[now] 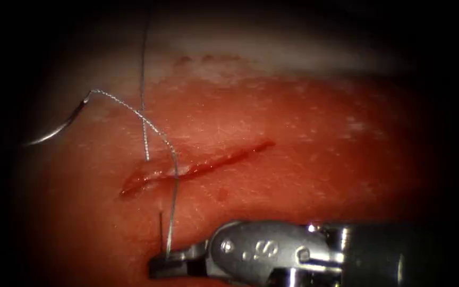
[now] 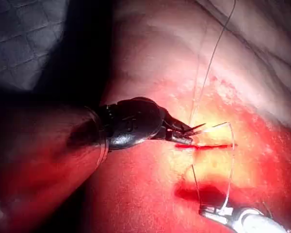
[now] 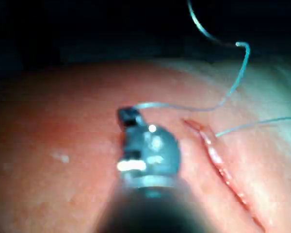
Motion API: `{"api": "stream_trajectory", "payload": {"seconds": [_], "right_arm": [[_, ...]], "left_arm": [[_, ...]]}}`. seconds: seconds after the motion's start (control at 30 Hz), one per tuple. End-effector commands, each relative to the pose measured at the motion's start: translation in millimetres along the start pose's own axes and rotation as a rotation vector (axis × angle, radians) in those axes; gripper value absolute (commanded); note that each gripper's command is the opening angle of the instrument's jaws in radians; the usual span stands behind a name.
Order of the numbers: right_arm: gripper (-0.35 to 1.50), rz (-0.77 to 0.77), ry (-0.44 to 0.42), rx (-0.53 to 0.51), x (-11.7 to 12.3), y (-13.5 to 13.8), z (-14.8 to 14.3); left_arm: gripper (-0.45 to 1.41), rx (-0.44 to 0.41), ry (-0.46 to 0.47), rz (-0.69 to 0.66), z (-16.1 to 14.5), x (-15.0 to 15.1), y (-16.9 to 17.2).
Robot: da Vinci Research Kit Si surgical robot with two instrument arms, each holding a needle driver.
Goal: Wound Closure
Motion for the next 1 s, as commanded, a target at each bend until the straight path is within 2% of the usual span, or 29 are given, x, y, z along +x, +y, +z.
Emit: {"api": "stream_trajectory", "payload": {"seconds": [0.03,0.2,0.23,0.27,0.3,0.33,0.37,0.63,0.73,0.87,1.0], "right_arm": [[-0.35,-0.009,0.003,0.032,1.0,-1.6,1.0],[-0.35,-0.022,0.012,0.073,3.0,-2.9,0.8],[0.14,-0.063,0.040,0.035,3.4,-2.5,0.6],[0.54,-0.076,0.058,0.006,3.4,-2.1,0.4],[0.79,-0.084,0.071,-0.010,3.4,-1.7,0.2],[0.95,-0.087,0.078,-0.025,3.3,-1.3,0.0],[1.00,-0.091,0.081,-0.032,3.1,-1.0,-0.3],[1.03,-0.097,0.118,-0.100,0.8,2.0,-3.0],[1.01,-0.105,0.114,-0.128,-1.2,3.4,-3.8],[1.00,-0.105,0.109,-0.159,-2.8,4.7,-3.3],[0.96,-0.108,0.103,-0.199,-4.5,6.4,-1.4]], "left_arm": [[-0.35,-0.014,0.004,-0.004,0.5,-0.9,0.1],[-0.35,-0.029,0.017,-0.008,0.1,-0.5,0.1],[-0.35,-0.034,0.022,-0.005,-0.3,-0.1,0.1],[-0.35,-0.037,0.025,-0.007,-0.4,0.0,0.0],[-0.35,-0.041,0.028,-0.003,-0.7,0.3,0.0],[-0.35,-0.044,0.030,-0.005,-0.9,0.5,0.0],[-0.35,-0.048,0.033,-0.001,-1.2,0.7,0.0],[-0.35,-0.059,0.068,0.005,-3.1,2.3,-0.3],[-0.35,-0.050,0.082,0.010,-3.8,2.8,-0.4],[-0.35,-0.038,0.102,0.016,-4.6,3.7,-0.5],[-0.35,-0.032,0.123,0.011,-4.7,4.0,-0.3]]}}
